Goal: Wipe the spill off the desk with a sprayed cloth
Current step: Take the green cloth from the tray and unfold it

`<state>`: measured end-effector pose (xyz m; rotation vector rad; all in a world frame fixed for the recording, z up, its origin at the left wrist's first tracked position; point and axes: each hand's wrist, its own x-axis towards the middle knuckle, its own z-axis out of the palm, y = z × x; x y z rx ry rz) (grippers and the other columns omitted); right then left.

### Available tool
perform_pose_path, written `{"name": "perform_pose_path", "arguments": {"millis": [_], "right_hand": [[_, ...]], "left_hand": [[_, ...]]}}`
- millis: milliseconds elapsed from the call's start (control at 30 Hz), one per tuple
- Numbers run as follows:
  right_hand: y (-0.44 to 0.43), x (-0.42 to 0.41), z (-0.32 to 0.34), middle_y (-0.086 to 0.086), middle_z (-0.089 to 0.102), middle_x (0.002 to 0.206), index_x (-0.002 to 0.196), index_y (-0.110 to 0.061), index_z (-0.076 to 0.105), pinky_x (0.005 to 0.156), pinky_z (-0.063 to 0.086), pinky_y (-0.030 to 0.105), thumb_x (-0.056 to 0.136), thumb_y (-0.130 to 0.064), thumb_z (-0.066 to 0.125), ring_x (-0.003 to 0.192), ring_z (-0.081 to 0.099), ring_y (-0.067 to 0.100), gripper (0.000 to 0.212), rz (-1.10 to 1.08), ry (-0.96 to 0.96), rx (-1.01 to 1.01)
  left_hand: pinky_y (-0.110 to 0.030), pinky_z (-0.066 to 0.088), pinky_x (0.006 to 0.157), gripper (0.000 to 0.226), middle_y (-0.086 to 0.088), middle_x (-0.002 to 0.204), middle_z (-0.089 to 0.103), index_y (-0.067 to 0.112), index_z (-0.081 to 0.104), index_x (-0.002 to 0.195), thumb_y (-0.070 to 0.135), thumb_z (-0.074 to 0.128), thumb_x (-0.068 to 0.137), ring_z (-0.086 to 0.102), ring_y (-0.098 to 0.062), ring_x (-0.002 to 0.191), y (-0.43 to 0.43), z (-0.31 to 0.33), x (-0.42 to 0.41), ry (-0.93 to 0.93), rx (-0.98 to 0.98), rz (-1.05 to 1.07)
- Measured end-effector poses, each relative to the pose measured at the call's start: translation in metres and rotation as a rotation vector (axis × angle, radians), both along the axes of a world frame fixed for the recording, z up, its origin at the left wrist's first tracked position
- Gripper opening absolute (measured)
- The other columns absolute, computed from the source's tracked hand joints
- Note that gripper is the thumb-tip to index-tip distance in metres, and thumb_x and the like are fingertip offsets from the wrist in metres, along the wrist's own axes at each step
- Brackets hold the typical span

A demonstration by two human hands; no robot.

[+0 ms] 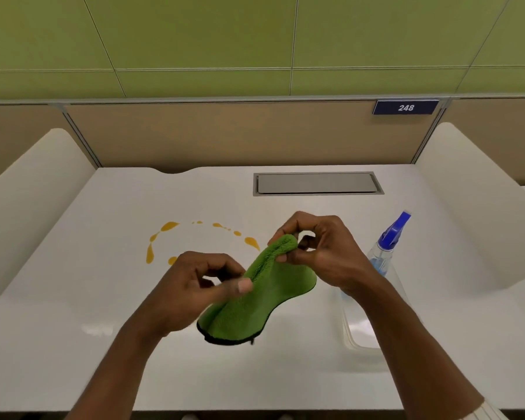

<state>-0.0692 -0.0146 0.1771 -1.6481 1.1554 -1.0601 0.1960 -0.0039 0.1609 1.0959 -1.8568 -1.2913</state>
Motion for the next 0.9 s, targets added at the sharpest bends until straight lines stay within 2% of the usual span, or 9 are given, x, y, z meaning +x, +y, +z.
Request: {"name": "perform_pose_path", "arguments": {"millis": [67,167,267,333,400,533,700,800,900], "right_hand": [[0.0,0.005,0.012,-0.004,0.074,0.091,0.091,-0.019,0.082,0.067,0.056,0.032,0.074,-0.006,0.091,0.087,0.069,0.016,0.023,0.057,0.081,-0.082],[-0.005,0.013,0.019,-0.002,0.071,0.092,0.094,-0.029,0.081,0.069,0.059,0.04,0.074,-0.014,0.092,0.091,0.067,0.021,0.027,0.094,0.158,-0.169],[-0.011,0.019,0.017,0.002,0.069,0.092,0.093,-0.024,0.081,0.071,0.059,0.045,0.073,-0.013,0.092,0.09,0.067,0.022,0.025,0.057,0.161,-0.228],[-0.013,0.02,0.014,0.004,0.069,0.09,0.091,-0.018,0.081,0.07,0.059,0.046,0.072,-0.007,0.091,0.086,0.068,0.022,0.024,0.009,0.126,-0.256],[-0.014,0.02,0.009,0.006,0.07,0.091,0.091,-0.012,0.081,0.069,0.061,0.046,0.072,-0.002,0.089,0.085,0.069,0.022,0.024,-0.054,0.089,-0.3],[-0.009,0.029,-0.004,0.011,0.068,0.094,0.092,-0.006,0.078,0.066,0.062,0.044,0.073,0.001,0.087,0.084,0.071,0.027,0.022,-0.184,0.061,-0.449],[-0.006,0.035,-0.013,0.001,0.066,0.085,0.091,-0.014,0.078,0.058,0.05,0.041,0.083,-0.015,0.081,0.082,0.056,0.017,0.008,-0.426,0.33,-0.687],[-0.004,0.033,-0.011,-0.003,0.068,0.081,0.089,-0.018,0.082,0.057,0.048,0.041,0.083,-0.02,0.08,0.083,0.052,0.016,0.007,-0.467,0.34,-0.677],[-0.001,0.035,-0.006,-0.004,0.066,0.082,0.093,-0.022,0.084,0.057,0.048,0.04,0.081,-0.02,0.082,0.083,0.052,0.016,0.013,-0.454,0.349,-0.636]], "left_hand": [[-0.037,0.058,0.062,0.047,-0.02,0.084,0.078,0.007,0.082,0.077,0.046,0.067,0.1,0.073,-0.036,0.078,-0.006,-0.001,-0.005,0.212,0.049,0.091],[-0.034,0.059,0.066,0.048,-0.015,0.093,0.08,0.004,0.078,0.088,0.039,0.052,0.107,0.075,-0.029,0.086,-0.024,-0.005,-0.027,0.34,-0.007,0.29],[-0.034,0.061,0.084,0.039,-0.013,0.105,0.078,0.005,0.075,0.107,0.027,0.044,0.112,0.074,-0.028,0.099,-0.034,-0.004,-0.053,0.431,0.013,0.235],[-0.036,0.061,0.079,0.036,-0.02,0.102,0.07,0.003,0.071,0.108,0.024,0.043,0.115,0.068,-0.031,0.09,-0.033,0.0,-0.067,0.518,0.103,0.191],[-0.041,0.057,0.08,0.035,-0.023,0.106,0.066,0.005,0.07,0.112,0.03,0.045,0.113,0.063,-0.035,0.094,-0.032,-0.001,-0.076,0.591,0.177,0.166],[-0.053,0.056,0.105,0.057,-0.024,0.126,0.07,0.008,0.07,0.127,0.055,0.048,0.104,0.068,-0.04,0.123,-0.04,-0.008,-0.082,0.711,0.32,0.097],[-0.038,0.065,0.085,0.075,-0.016,0.104,0.069,0.006,0.075,0.113,0.076,0.073,0.084,0.072,-0.029,0.103,-0.04,-0.012,-0.086,0.838,0.575,-0.056],[-0.039,0.066,0.087,0.084,-0.018,0.111,0.068,0.007,0.077,0.117,0.08,0.076,0.077,0.071,-0.03,0.107,-0.039,-0.013,-0.09,0.841,0.601,-0.071],[-0.039,0.065,0.08,0.092,-0.017,0.103,0.065,0.005,0.069,0.122,0.081,0.08,0.072,0.07,-0.03,0.099,-0.037,-0.014,-0.092,0.902,0.612,-0.087]]}}
